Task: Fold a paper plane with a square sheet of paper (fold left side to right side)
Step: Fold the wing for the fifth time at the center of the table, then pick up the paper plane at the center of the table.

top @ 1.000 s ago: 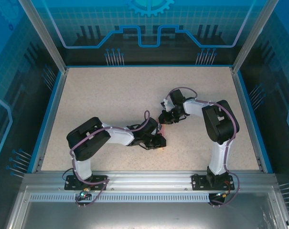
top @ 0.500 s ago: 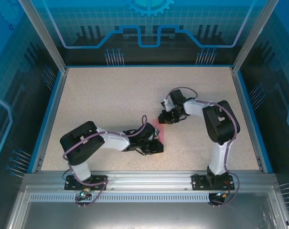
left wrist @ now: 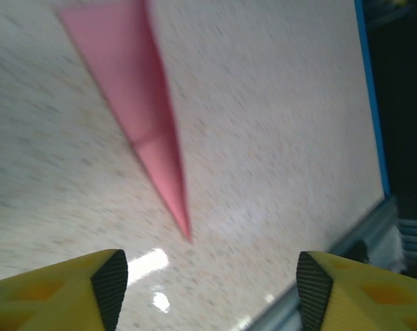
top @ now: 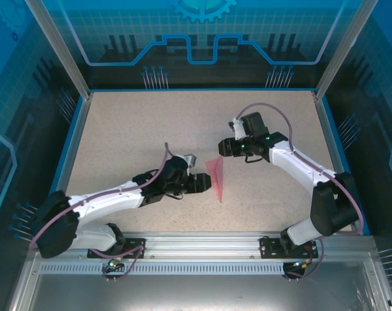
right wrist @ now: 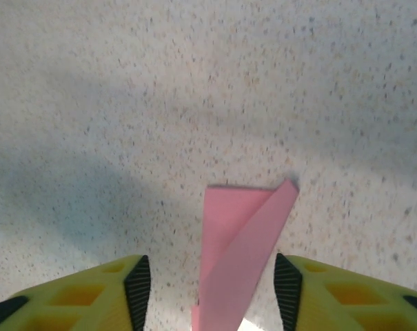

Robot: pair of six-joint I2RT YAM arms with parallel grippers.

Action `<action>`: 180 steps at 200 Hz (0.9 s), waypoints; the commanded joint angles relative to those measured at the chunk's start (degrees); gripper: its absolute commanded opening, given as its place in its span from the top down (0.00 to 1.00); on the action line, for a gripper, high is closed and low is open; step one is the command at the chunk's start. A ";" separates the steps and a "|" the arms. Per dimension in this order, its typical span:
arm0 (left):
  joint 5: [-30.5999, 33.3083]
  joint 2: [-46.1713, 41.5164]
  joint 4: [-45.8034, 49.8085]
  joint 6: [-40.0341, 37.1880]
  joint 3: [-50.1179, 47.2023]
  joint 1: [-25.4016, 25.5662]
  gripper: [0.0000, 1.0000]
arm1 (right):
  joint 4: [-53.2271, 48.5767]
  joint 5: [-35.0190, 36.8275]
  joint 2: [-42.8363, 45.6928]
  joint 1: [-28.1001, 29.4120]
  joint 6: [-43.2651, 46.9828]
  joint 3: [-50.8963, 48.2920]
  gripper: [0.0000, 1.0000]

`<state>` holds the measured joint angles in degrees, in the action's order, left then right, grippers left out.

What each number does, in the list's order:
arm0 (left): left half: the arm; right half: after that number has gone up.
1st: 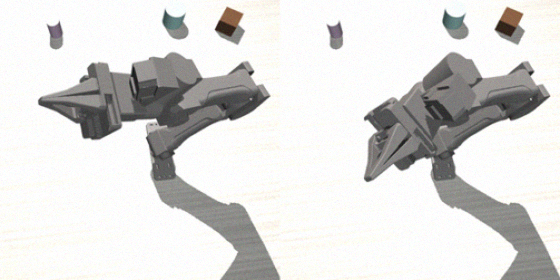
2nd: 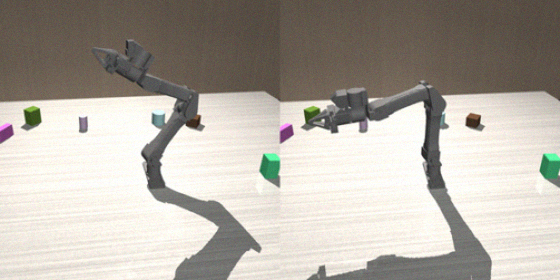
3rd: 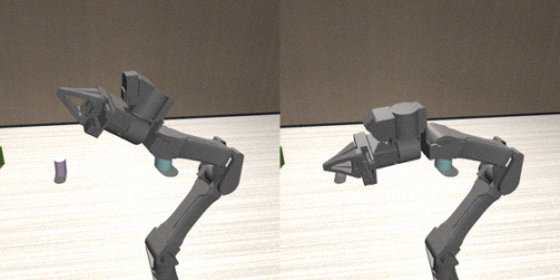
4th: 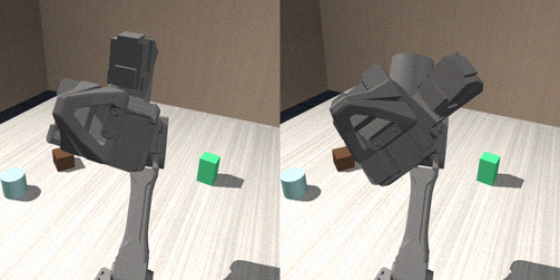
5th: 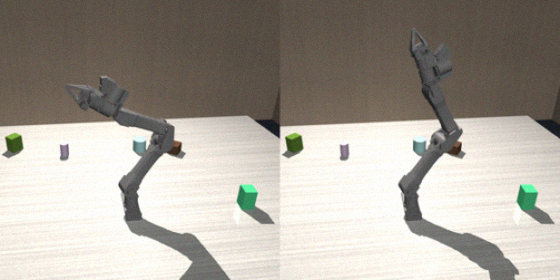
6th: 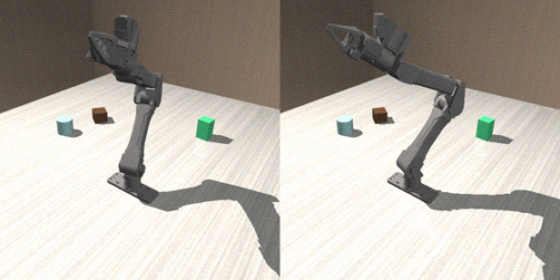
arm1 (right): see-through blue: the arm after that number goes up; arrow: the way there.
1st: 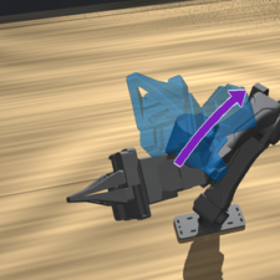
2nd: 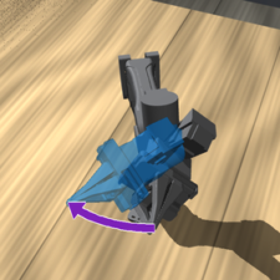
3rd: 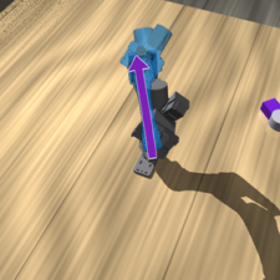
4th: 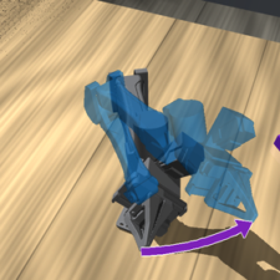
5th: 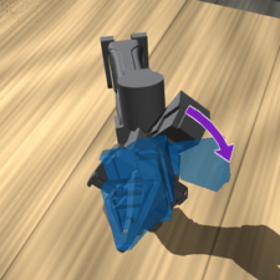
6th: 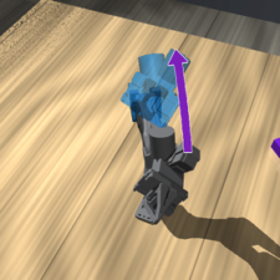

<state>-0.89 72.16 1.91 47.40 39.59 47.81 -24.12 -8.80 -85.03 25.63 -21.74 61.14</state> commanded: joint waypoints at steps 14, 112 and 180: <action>13.47 -5.34 9.22 -1.13 -1.48 -1.14 0.27 | -7.29 13.07 -1.92 10.16 -5.03 -2.85 0.40; 14.80 -9.79 9.67 0.86 -5.14 -1.34 0.22 | -13.01 23.30 -12.14 18.57 -7.82 2.73 0.84; 20.55 -17.34 16.52 0.11 -4.93 -1.40 0.20 | -0.28 1.93 3.19 14.23 -7.09 -6.51 1.00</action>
<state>15.27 58.81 14.02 47.97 35.18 46.92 -32.38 6.46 -87.07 43.13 -28.05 60.53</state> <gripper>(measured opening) 0.797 0.044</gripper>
